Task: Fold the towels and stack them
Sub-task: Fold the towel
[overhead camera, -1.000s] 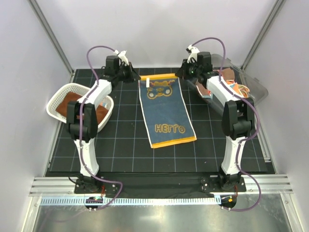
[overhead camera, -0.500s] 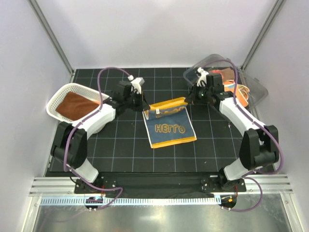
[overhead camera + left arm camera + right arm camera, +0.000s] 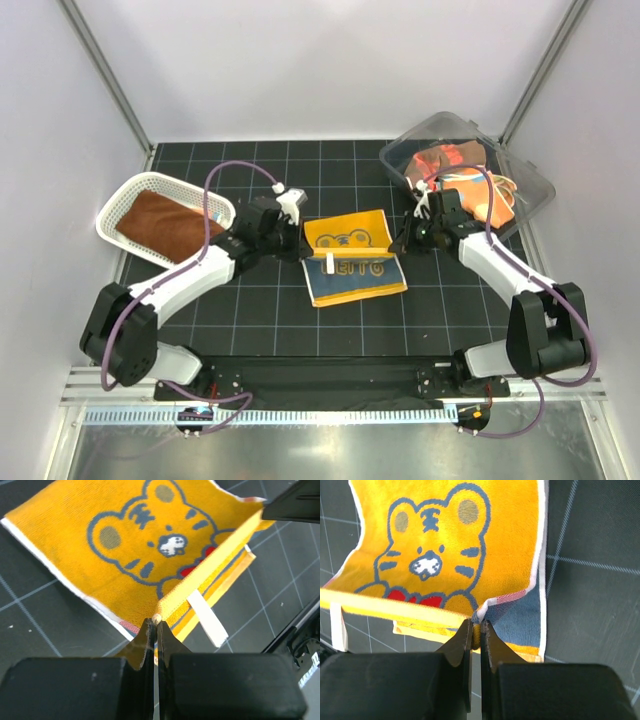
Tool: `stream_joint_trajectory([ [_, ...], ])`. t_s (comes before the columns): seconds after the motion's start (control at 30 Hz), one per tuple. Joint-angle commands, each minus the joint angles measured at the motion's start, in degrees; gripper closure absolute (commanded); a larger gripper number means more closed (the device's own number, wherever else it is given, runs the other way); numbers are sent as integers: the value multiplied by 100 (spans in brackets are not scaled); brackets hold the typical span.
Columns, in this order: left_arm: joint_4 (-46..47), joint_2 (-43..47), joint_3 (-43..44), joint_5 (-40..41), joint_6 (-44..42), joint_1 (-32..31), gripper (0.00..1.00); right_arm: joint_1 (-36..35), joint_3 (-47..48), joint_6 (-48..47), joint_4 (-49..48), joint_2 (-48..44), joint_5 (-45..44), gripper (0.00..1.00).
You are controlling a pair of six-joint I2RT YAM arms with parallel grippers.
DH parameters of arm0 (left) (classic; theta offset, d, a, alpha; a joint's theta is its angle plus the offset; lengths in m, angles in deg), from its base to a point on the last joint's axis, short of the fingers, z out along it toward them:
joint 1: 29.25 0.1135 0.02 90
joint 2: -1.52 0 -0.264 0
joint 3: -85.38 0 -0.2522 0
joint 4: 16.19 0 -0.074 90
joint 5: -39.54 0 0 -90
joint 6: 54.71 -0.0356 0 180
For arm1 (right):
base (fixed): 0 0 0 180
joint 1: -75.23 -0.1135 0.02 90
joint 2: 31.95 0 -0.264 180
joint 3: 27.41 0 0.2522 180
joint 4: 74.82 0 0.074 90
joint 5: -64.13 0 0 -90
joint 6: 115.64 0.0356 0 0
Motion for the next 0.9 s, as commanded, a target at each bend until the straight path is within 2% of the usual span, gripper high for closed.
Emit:
stream_joint_trajectory([
  [0.0, 49, 253, -76, 165, 25, -196, 100, 39, -180, 337, -102, -367, -215, 99],
  [0.37, 128, 156, -621, 446, 246, -872, 100, 30, -778, 400, 74, -675, -619, 93],
  [0.57, 119, -20, -709, 621, 272, -1119, 100, 21, -902, 558, 153, -815, -776, 79],
  [0.6, 93, -20, -718, 648, 281, -1128, 100, 21, -893, 567, 188, -842, -803, 75],
  [0.63, 67, -2, -727, 666, 281, -1119, 99, 30, -867, 584, 301, -886, -830, 68],
  [0.67, 14, 33, -727, 674, 281, -1137, 94, 21, -840, 611, 398, -956, -943, 63],
  [0.73, -91, 112, -745, 754, 316, -1163, 80, 21, -727, 646, 748, -1088, -1067, 62],
  [0.77, -205, 234, -745, 762, 333, -1172, 60, 21, -674, 637, 855, -1149, -1111, 61],
  [0.87, -451, 480, -753, 938, 413, -1251, 47, 21, -489, 707, 1181, -1465, -1243, 59],
])
